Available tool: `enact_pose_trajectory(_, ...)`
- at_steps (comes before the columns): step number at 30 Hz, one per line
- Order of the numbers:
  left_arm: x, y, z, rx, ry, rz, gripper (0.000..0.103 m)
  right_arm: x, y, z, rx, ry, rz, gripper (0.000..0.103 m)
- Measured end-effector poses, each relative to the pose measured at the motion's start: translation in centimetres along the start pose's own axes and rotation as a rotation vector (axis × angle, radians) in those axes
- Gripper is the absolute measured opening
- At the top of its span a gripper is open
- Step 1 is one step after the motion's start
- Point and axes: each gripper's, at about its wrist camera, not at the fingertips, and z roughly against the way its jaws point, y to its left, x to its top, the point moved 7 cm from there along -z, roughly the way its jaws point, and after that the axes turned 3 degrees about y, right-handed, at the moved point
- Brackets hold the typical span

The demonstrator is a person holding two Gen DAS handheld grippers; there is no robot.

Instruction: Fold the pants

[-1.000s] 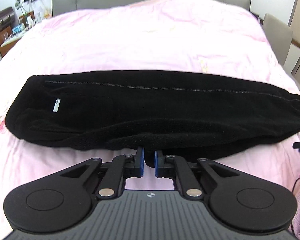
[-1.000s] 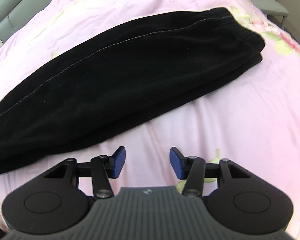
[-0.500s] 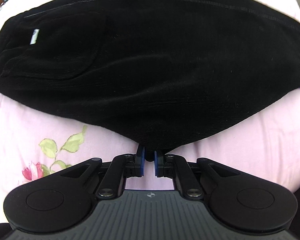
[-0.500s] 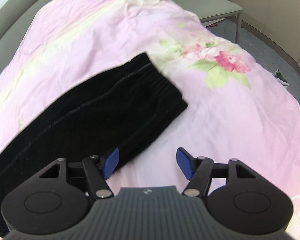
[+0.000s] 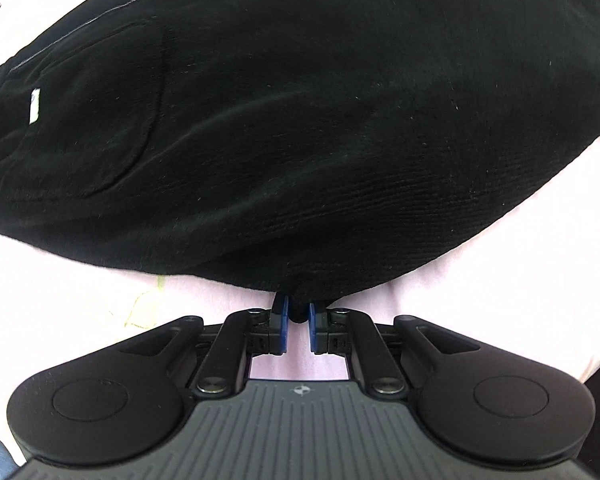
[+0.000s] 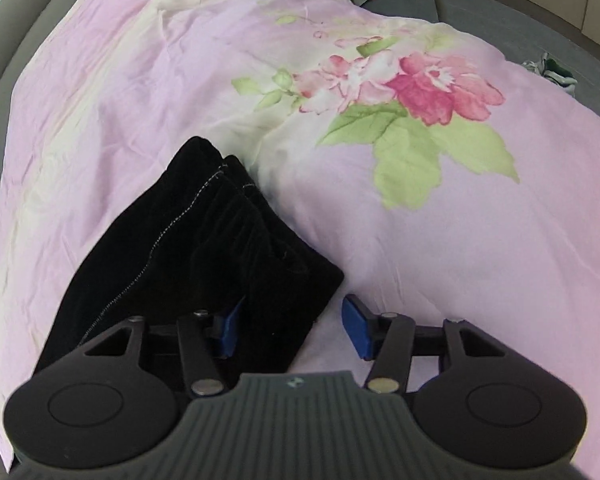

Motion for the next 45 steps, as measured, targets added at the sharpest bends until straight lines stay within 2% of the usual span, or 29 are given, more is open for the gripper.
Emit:
enact_pose_trajectory(5,0.9,-1.3,-0.3,0.033,0.016,-0.013,0.010,-0.2,1.6,-1.1,-0.080,-0.017,0.151,0.042)
enact_pose_trajectory(10,1.4,-2.4,0.2,0.042,0.017,-0.046,0.012,-0.2,1.8,-0.2,-0.088,-0.053,0.141,0.034)
enact_pose_trajectory(11,1.5,-2.6,0.4,0.043,0.015,-0.050,0.013,-0.3,1.9,0.1,-0.089,-0.060,0.150,0.032)
enact_pose_trajectory(14,1.6,-3.0,1.2,0.047,0.026,-0.086,0.026,-0.2,2.6,1.5,-0.088,-0.077,0.189,0.030)
enact_pose_trajectory(18,1.9,-3.7,4.0,0.006,0.020,-0.132,0.033,0.2,3.5,3.6,-0.066,-0.096,0.204,0.029)
enact_pose_trajectory(22,3.3,-4.4,8.2,-0.057,-0.060,-0.169,0.036,-0.1,5.7,6.4,-0.070,-0.140,0.309,0.028)
enact_pose_trajectory(27,6.3,-4.5,12.6,-0.074,-0.200,-0.190,0.037,-1.5,10.5,10.9,-0.034,-0.213,0.455,0.027)
enact_pose_trajectory(31,8.6,-5.4,13.9,-0.069,-0.297,-0.220,0.037,-3.3,15.3,13.9,0.031,-0.250,0.536,0.027)
enact_pose_trajectory(35,10.2,-5.8,13.9,-0.097,-0.352,-0.234,0.037,-6.5,21.1,15.7,0.108,-0.260,0.633,0.024)
enact_pose_trajectory(38,11.3,-5.4,13.8,-0.118,-0.398,-0.220,0.037,-9.6,25.5,16.1,0.168,-0.244,0.710,0.023)
enact_pose_trajectory(40,12.0,-5.0,13.7,-0.161,-0.415,-0.198,0.036,-11.7,28.3,15.7,0.201,-0.225,0.752,0.022)
enact_pose_trajectory(42,12.6,-4.5,13.6,-0.197,-0.423,-0.174,0.035,-14.2,31.3,14.8,0.234,-0.195,0.790,0.022)
enact_pose_trajectory(45,13.2,-3.0,13.6,-0.211,-0.439,-0.156,0.035,-17.6,35.0,12.4,0.264,-0.142,0.848,0.021)
